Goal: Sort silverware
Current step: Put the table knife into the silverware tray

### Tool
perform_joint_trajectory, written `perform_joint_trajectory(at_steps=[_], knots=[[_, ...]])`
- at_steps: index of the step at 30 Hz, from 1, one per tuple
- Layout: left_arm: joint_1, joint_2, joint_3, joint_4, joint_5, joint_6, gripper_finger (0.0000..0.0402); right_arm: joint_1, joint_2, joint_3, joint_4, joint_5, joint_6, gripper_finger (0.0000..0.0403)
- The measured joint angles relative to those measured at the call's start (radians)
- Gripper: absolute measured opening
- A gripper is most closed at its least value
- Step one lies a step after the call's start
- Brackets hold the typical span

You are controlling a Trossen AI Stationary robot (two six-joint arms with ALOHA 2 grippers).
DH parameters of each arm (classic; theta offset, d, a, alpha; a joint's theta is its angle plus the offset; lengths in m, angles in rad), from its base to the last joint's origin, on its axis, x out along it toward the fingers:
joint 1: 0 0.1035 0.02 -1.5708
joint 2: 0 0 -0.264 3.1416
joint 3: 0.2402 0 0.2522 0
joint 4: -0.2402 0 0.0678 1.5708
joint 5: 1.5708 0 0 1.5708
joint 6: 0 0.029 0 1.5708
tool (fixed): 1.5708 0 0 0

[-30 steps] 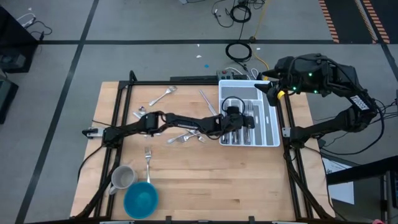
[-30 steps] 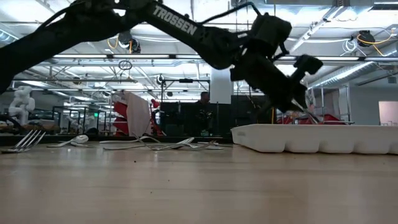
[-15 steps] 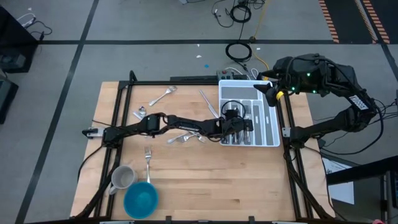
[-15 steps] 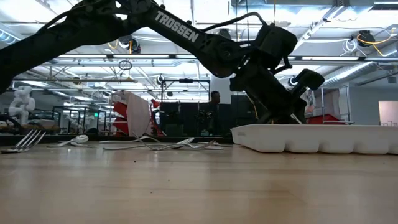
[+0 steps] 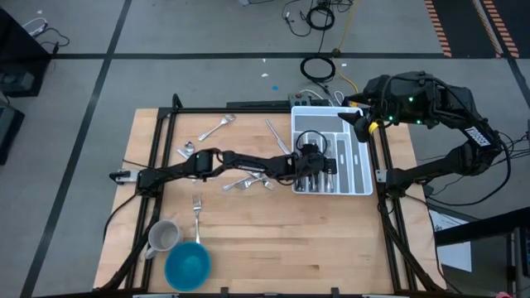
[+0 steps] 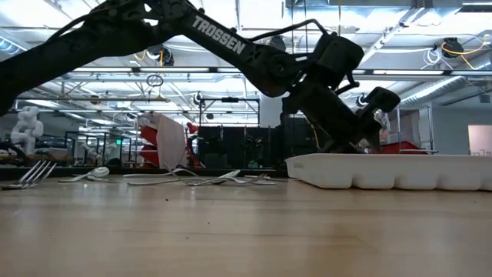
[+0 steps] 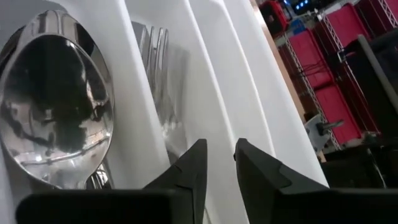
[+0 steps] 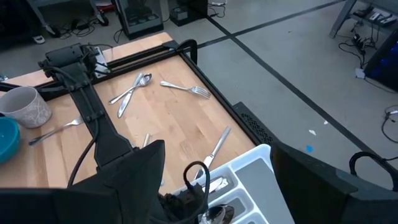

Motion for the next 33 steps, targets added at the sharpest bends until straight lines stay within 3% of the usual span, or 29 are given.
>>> perform_joint_trajectory(at_steps=[6, 11, 20, 25, 29, 33], knots=[[0.016, 0.0, -0.001, 0.023, 0.052, 0.026, 0.009, 0.0, 0.0, 0.0, 0.0, 0.0, -0.015, 0.0286], [0.03, -0.002, 0.004, 0.105, 0.279, 0.047, 0.0091, 0.0, 0.0, 0.0, 0.0, 0.0, -0.052, 0.0286], [0.031, -0.077, 0.141, 0.071, 0.471, 0.181, 0.0091, 0.0, 0.0, 0.0, 0.002, 0.0, -0.108, 0.0286], [0.037, -0.17, 0.142, -0.19, 0.562, 0.19, 0.0091, 0.0, 0.0, 0.0, 0.001, 0.001, -0.127, 0.0286], [0.044, -0.291, 0.142, -0.507, 0.614, 0.484, 0.009, 0.0, -0.001, 0.0, 0.001, 0.0, -0.145, 0.0286], [0.035, -0.441, 0.142, -0.857, 0.552, 0.776, 0.009, 0.0, -0.002, 0.0, 0.002, 0.007, -0.174, 0.0286]])
